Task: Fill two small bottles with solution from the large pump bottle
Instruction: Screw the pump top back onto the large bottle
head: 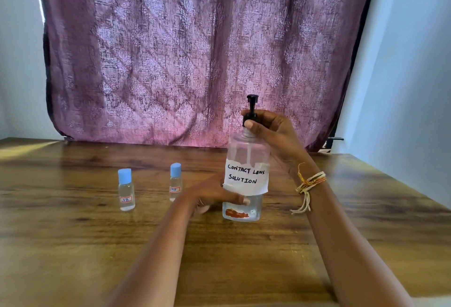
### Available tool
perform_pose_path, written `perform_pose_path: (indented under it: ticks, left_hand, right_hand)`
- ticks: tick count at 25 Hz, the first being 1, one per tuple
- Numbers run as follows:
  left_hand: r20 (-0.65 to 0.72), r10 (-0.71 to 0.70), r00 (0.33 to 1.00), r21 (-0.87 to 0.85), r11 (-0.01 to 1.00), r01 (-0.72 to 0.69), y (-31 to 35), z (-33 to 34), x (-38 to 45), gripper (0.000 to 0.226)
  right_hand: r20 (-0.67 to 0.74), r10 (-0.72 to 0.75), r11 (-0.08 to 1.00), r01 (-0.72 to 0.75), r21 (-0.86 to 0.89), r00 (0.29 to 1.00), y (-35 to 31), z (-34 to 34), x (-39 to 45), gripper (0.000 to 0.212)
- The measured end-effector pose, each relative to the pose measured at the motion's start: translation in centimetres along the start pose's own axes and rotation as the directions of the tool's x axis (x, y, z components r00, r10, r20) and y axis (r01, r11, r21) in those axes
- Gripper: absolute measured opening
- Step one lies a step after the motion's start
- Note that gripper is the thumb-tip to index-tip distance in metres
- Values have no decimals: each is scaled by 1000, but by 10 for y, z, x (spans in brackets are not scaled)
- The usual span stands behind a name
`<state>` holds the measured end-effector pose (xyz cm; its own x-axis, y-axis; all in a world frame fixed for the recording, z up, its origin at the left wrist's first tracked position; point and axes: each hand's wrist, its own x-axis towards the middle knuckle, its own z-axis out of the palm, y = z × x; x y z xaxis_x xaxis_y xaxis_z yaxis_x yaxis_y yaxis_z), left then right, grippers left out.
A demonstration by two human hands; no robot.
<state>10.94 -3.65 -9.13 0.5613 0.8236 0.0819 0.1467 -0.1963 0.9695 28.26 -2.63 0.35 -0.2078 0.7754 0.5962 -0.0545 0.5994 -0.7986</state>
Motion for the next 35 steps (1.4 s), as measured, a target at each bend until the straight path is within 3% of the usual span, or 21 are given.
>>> perform_pose_path:
  ticks: [5, 9, 12, 16, 19, 23, 25, 28, 32, 35]
  left_hand:
    - [-129, 110, 986, -36, 993, -115, 2, 14, -1, 54]
    - [-140, 136, 981, -24, 990, -141, 2, 15, -1, 62]
    - [-147, 143, 979, -18, 989, -147, 4, 15, -3, 63]
    - [-150, 156, 976, -26, 987, -161, 3, 15, -3, 56]
    - [-151, 156, 976, -41, 986, -164, 3, 14, -3, 56]
    - [-145, 158, 977, -53, 985, -167, 1, 14, -2, 56]
    - [-141, 159, 977, -59, 984, -168, 0, 13, -1, 53]
    - [-133, 159, 978, -67, 983, -169, 0, 13, -1, 54]
    - [-132, 157, 979, -71, 983, -167, -1, 13, 0, 54]
    - [-125, 171, 977, -70, 981, -181, 0, 13, 0, 53]
  right_hand:
    - [36, 8, 1000, -8, 0, 999, -19, -9, 2, 32]
    - [122, 42, 997, -34, -72, 992, -29, -17, 4, 33]
    - [59, 43, 969, -27, -245, 997, -34, -13, 2, 35]
    - [-110, 19, 956, -50, -290, 994, -33, -2, -3, 35]
    - [-116, 63, 937, -99, -335, 991, -30, 5, -2, 51]
    - [83, 187, 982, -185, -31, 979, -40, -1, -3, 34]
    - [116, 175, 984, -177, 4, 978, -41, -7, -3, 31]
    - [28, 142, 985, -138, -98, 989, -40, -9, 1, 28]
    - [-124, 127, 968, -150, -200, 984, -36, 1, 1, 46]
    - [-106, 137, 948, -161, -274, 985, -36, 10, 0, 50]
